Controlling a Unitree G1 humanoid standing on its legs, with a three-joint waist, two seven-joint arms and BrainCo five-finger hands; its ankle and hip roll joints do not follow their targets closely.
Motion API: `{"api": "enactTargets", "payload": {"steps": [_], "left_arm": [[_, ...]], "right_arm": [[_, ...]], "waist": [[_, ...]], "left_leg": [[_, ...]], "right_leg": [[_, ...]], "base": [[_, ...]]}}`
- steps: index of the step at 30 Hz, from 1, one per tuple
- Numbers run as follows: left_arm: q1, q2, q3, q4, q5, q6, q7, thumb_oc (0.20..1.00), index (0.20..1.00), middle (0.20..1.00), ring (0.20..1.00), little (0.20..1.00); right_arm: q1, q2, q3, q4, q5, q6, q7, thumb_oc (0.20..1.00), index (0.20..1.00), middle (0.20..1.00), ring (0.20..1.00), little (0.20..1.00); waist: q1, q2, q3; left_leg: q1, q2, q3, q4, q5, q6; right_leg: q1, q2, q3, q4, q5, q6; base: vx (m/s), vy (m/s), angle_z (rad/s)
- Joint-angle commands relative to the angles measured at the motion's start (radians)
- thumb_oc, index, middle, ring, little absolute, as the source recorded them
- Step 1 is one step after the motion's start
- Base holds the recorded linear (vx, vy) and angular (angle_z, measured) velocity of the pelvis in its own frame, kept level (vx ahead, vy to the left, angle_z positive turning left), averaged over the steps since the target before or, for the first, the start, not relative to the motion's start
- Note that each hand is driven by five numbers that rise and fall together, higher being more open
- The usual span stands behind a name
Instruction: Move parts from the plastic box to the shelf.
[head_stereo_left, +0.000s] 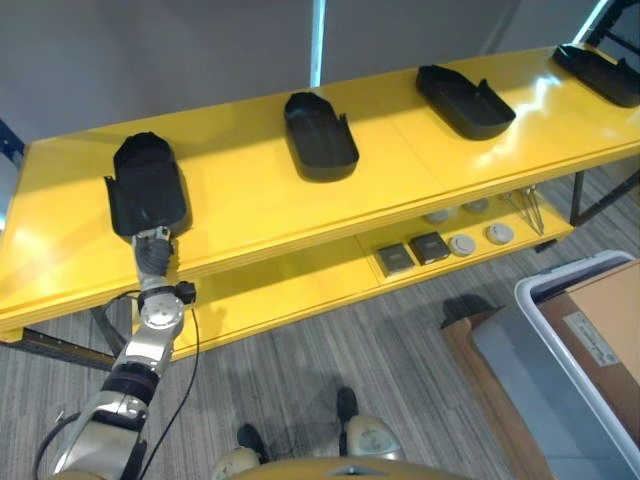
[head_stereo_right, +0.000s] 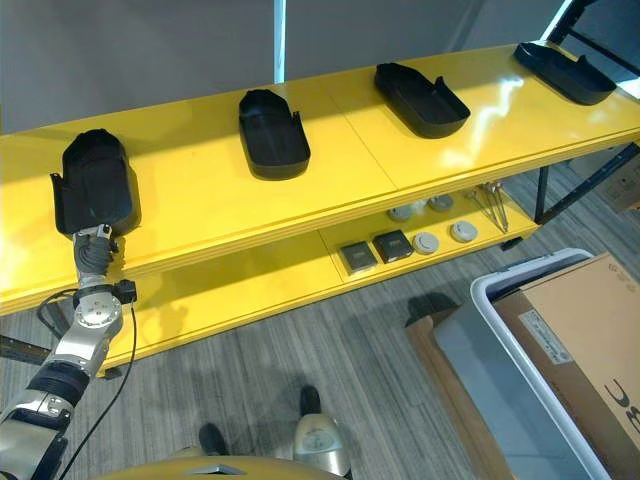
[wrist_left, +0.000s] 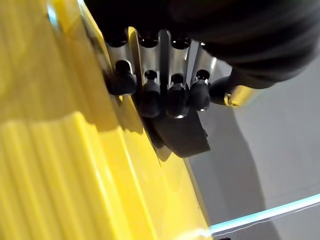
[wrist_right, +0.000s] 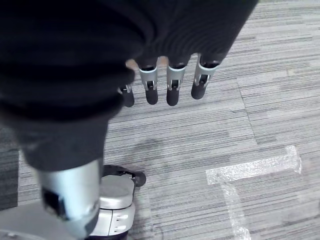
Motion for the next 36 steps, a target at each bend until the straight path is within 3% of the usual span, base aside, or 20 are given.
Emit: {"api": "enactTargets", "payload": {"steps": [1, 20, 29, 31, 35, 36], "left_arm": [[-0.115, 0.024, 0.057, 0.035, -0.025, -0.059, 0.024, 0.200, 0.200, 0.200, 0.200, 0.200], [-0.260, 0.081, 0.049, 0.164, -0.005, -0.008, 0.013, 0.200, 0.200, 0.200, 0.200, 0.200], [-0.242, 0.077, 0.056, 0.166, -0.028, -0.046, -0.029, 0.200, 0.200, 0.200, 0.200, 0.200], [-0.213, 0.067, 0.046, 0.115, -0.028, -0.090, -0.064, 1.000, 1.000, 1.000, 1.000, 1.000], [-0.182, 0.060, 0.042, 0.055, -0.060, -0.142, -0.087, 1.000, 1.000, 1.000, 1.000, 1.000], [-0.146, 0.049, 0.049, -0.010, -0.096, -0.174, -0.167, 1.000, 1.000, 1.000, 1.000, 1.000]], "right_arm": [[-0.001, -0.046, 0.037, 0.005, -0.028, 0.001, 0.020, 1.000, 1.000, 1.000, 1.000, 1.000], [-0.032, -0.073, 0.066, 0.007, -0.030, -0.005, 0.037, 1.000, 1.000, 1.000, 1.000, 1.000], [-0.023, -0.068, 0.057, 0.013, -0.041, -0.013, 0.033, 1.000, 1.000, 1.000, 1.000, 1.000], [-0.017, -0.063, 0.046, 0.012, -0.052, -0.017, 0.033, 1.000, 1.000, 1.000, 1.000, 1.000], [-0.012, -0.056, 0.040, 0.012, -0.057, -0.020, 0.031, 1.000, 1.000, 1.000, 1.000, 1.000], [-0.014, -0.047, 0.034, 0.011, -0.058, -0.013, 0.031, 1.000, 1.000, 1.000, 1.000, 1.000]], "waist": [[-0.003, -0.006, 0.002], [-0.023, -0.015, 0.020], [-0.017, -0.016, 0.006], [-0.008, -0.014, -0.003], [0.003, -0.012, -0.015], [0.016, -0.008, -0.024]], "left_leg": [[-0.077, 0.121, -0.064, 0.124, -0.035, -0.032], [-0.097, 0.144, -0.049, 0.142, -0.028, -0.042], [-0.082, 0.144, -0.047, 0.137, -0.029, -0.042], [-0.073, 0.140, -0.050, 0.131, -0.029, -0.040], [-0.063, 0.133, -0.056, 0.122, -0.030, -0.038], [-0.050, 0.123, -0.065, 0.111, -0.032, -0.036]], "right_leg": [[0.016, -0.069, 0.010, 0.069, -0.065, 0.069], [0.007, -0.060, 0.020, 0.064, -0.065, 0.064], [0.027, -0.059, 0.011, 0.054, -0.067, 0.061], [0.038, -0.061, 0.003, 0.049, -0.066, 0.061], [0.049, -0.063, -0.004, 0.046, -0.067, 0.061], [0.061, -0.066, -0.011, 0.040, -0.066, 0.062]], "base": [[0.00, 0.000, 0.00], [0.00, -0.001, -0.02], [0.00, 0.001, -0.01], [0.00, 0.001, 0.05], [-0.01, 0.000, 0.07], [-0.02, -0.012, 0.11]]}}
